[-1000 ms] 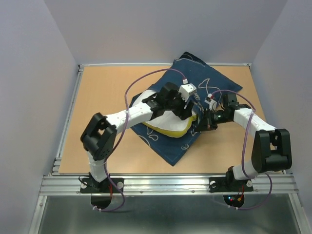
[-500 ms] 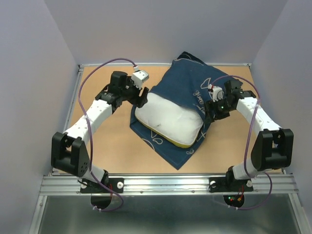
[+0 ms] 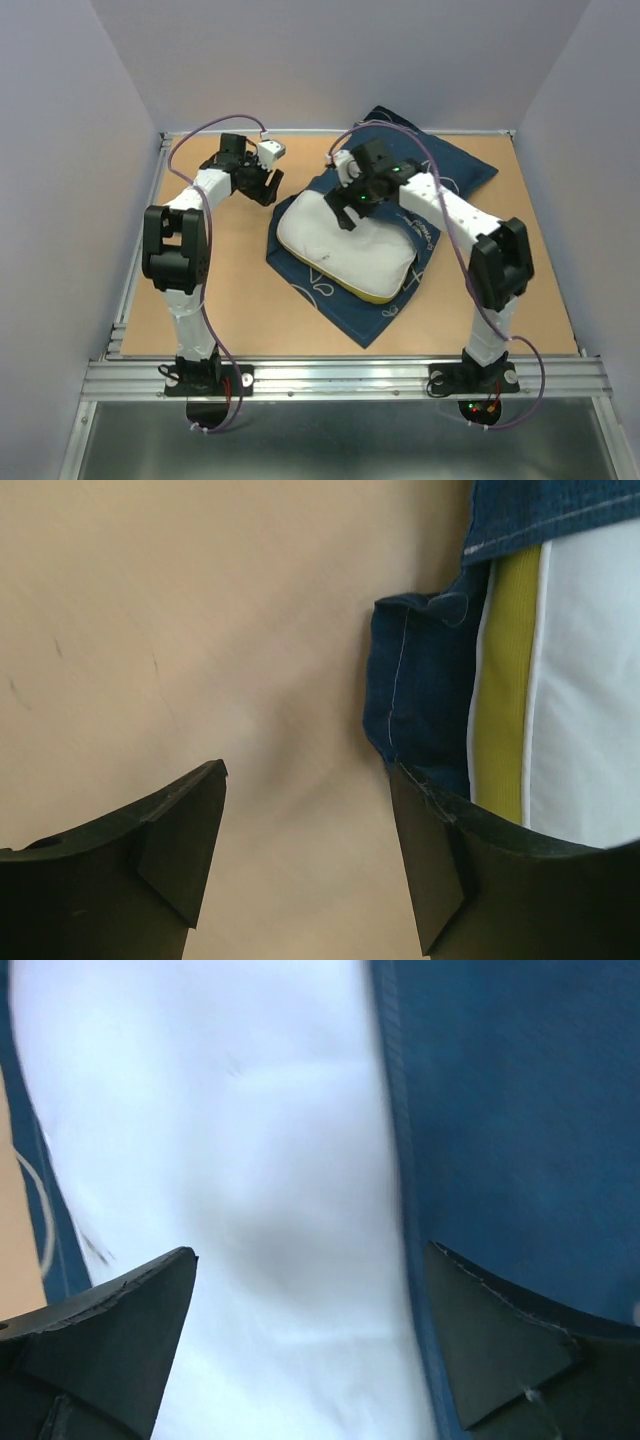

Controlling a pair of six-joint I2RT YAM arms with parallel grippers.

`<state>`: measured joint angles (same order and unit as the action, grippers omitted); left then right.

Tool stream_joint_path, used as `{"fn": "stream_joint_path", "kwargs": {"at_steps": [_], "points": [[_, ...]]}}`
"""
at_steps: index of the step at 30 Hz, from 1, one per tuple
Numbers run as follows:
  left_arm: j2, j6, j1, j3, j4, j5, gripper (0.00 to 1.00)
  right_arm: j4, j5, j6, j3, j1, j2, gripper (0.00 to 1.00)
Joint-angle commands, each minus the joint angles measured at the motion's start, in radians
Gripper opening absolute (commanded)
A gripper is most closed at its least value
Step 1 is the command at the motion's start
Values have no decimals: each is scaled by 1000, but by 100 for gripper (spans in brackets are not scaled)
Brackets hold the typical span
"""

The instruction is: Put the pillow into the pillowcase

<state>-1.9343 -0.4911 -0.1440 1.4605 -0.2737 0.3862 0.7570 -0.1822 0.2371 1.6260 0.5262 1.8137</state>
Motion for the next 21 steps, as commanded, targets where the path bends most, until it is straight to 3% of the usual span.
{"fn": "stream_joint_path", "kwargs": {"at_steps": [1, 4, 11, 12, 13, 14, 17, 20, 21], "points": [[-46, -20, 9, 98, -19, 92, 77, -36, 111, -99, 158, 125, 126, 100], [-92, 11, 9, 98, -25, 192, 77, -64, 171, -151, 212, 196, 211, 100], [-140, 46, 6, 43, 19, 247, 77, -84, 311, -176, 207, 241, 351, 98], [-150, 52, 4, 40, 27, 249, 77, -85, 337, -179, 192, 241, 366, 92], [-161, 69, 1, 40, 39, 246, 76, -94, 354, -186, 154, 235, 363, 77], [-173, 78, -6, 49, 37, 249, 75, -105, 359, -194, 132, 232, 357, 70], [-212, 85, -19, 63, 18, 261, 60, -162, 398, -205, 37, 232, 297, 56], [-198, 80, -23, 46, -30, 316, 11, -203, 480, -194, -38, 219, 253, 37], [-165, 71, -23, 16, -42, 336, 0, -214, 498, -190, -52, 209, 245, 30]]}}
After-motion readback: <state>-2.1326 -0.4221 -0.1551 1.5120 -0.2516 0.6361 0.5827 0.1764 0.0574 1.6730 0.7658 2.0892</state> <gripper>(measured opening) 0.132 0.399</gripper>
